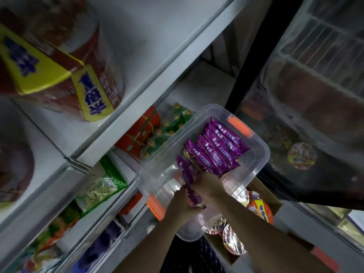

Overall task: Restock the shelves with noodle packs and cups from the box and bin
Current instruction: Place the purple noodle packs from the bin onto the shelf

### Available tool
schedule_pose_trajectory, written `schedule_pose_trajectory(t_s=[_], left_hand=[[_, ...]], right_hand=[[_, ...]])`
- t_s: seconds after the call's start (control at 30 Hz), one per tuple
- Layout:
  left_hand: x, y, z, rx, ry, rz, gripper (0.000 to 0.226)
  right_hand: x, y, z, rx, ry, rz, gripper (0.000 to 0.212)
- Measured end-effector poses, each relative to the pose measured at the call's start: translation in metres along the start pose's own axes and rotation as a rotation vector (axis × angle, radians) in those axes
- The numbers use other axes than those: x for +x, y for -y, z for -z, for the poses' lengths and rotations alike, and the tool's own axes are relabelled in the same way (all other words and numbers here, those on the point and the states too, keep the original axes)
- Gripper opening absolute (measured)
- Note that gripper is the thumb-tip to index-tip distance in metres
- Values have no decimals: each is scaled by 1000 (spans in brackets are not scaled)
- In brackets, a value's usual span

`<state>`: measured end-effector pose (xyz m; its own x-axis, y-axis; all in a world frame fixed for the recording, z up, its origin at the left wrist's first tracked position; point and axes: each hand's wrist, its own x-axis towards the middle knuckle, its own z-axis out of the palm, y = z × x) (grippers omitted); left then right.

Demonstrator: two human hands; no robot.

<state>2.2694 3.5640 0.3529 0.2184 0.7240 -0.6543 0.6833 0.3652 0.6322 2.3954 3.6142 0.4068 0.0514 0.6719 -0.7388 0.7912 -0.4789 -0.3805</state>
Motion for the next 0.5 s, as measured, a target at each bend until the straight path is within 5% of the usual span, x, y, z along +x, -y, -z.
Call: schedule_pose_trajectory(t_s=[0.2, 0.37, 0.5], left_hand=[[-57, -61, 42, -183, -274, -93, 48], [-114, -113, 109, -249, -357, -179, 28], [-173, -144, 172, -328, -369, -239, 35]], right_hand=[[-61, 28, 67, 490, -25, 102, 29], [-117, 58, 119, 553, -160, 337, 38], [-154, 82, 159, 527, -342, 549, 23]])
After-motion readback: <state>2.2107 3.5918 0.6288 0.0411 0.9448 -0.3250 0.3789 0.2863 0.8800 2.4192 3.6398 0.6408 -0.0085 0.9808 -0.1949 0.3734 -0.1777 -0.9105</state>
